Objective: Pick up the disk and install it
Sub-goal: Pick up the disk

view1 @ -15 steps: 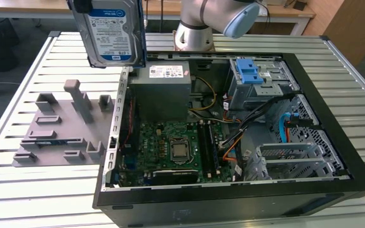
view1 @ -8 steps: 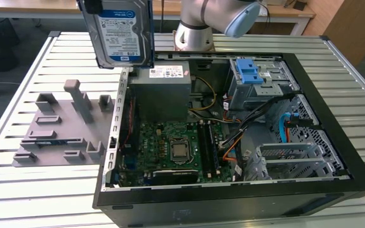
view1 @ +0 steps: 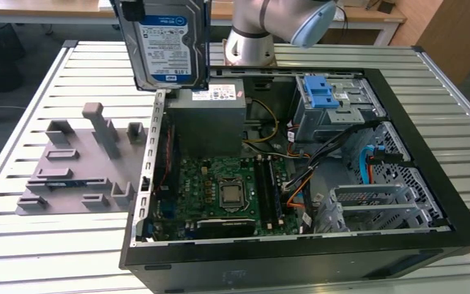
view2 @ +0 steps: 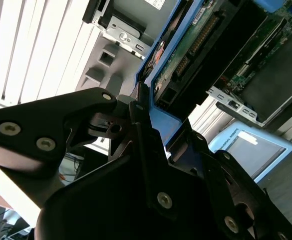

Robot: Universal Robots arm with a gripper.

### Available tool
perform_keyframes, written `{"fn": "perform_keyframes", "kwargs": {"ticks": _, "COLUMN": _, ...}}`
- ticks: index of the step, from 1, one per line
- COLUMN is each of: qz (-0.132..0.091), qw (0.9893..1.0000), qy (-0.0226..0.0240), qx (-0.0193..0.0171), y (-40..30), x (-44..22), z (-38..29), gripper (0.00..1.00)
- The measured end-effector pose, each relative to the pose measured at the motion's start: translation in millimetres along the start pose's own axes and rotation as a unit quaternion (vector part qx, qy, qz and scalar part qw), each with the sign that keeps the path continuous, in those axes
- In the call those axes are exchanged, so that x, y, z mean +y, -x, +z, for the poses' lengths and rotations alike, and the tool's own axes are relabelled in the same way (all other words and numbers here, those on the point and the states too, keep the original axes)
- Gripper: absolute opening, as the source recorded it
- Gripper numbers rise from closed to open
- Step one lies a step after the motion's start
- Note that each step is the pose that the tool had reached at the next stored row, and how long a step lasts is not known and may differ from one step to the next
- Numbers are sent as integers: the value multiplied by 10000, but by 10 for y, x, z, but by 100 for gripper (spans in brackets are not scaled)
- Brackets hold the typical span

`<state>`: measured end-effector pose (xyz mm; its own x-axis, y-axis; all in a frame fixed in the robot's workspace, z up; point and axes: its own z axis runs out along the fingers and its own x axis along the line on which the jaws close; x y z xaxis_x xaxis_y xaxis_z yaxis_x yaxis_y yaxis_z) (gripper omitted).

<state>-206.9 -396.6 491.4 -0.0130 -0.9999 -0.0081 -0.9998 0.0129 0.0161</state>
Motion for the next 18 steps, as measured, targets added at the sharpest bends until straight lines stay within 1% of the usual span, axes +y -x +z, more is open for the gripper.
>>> {"fn": "perform_keyframes", "kwargs": {"ticks": 1, "qz": 0, "qw": 10000, "qy": -1, "qx": -9, "y": -9, "x": -12, "z": 0, "gripper": 36}}
{"fn": "perform_keyframes", "kwargs": {"ticks": 5, "qz": -1, "qw": 10000, "qy": 1, "qx": -99, "y": -33, "x": -63, "z": -1, "gripper": 36}}
{"fn": "perform_keyframes", "kwargs": {"ticks": 6, "qz": -1, "qw": 9999, "qy": 1, "qx": -118, "y": -39, "x": -76, "z": -1, "gripper": 36}}
{"fn": "perform_keyframes", "kwargs": {"ticks": 7, "qz": -2, "qw": 9999, "qy": 1, "qx": -129, "y": -47, "x": -89, "z": -2, "gripper": 36}}
{"fn": "perform_keyframes", "kwargs": {"ticks": 15, "qz": 5, "qw": 9999, "qy": 1, "qx": -134, "y": -128, "x": -159, "z": -3, "gripper": 36}}
{"fn": "perform_keyframes", "kwargs": {"ticks": 18, "qz": 5, "qw": 9999, "qy": 1, "qx": -136, "y": -158, "x": -195, "z": -4, "gripper": 36}}
